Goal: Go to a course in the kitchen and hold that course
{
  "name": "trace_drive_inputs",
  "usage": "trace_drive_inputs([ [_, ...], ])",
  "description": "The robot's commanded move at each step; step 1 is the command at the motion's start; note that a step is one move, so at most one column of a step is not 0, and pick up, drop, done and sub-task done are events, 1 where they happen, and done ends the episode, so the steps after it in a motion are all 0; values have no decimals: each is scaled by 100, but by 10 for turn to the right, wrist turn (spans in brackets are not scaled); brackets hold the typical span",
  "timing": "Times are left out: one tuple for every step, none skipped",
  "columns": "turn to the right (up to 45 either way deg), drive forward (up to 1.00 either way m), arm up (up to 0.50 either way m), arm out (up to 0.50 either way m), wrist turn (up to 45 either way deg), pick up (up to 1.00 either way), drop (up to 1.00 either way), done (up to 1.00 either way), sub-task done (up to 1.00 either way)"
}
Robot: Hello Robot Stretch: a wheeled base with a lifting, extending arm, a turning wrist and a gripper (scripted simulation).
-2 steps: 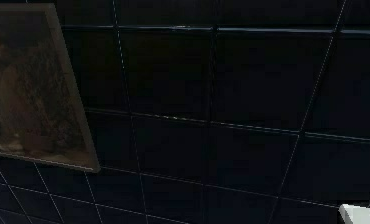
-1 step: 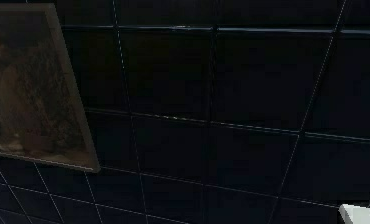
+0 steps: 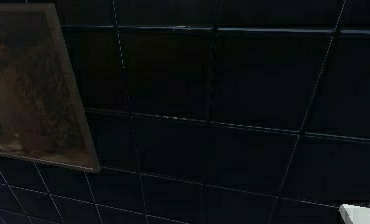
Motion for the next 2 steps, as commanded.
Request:
trace_drive_inputs([
  [0, 0, 0, 12, 0, 0, 0, 0, 0],
  [0, 0, 0, 0, 450, 0, 0, 0, 0],
])
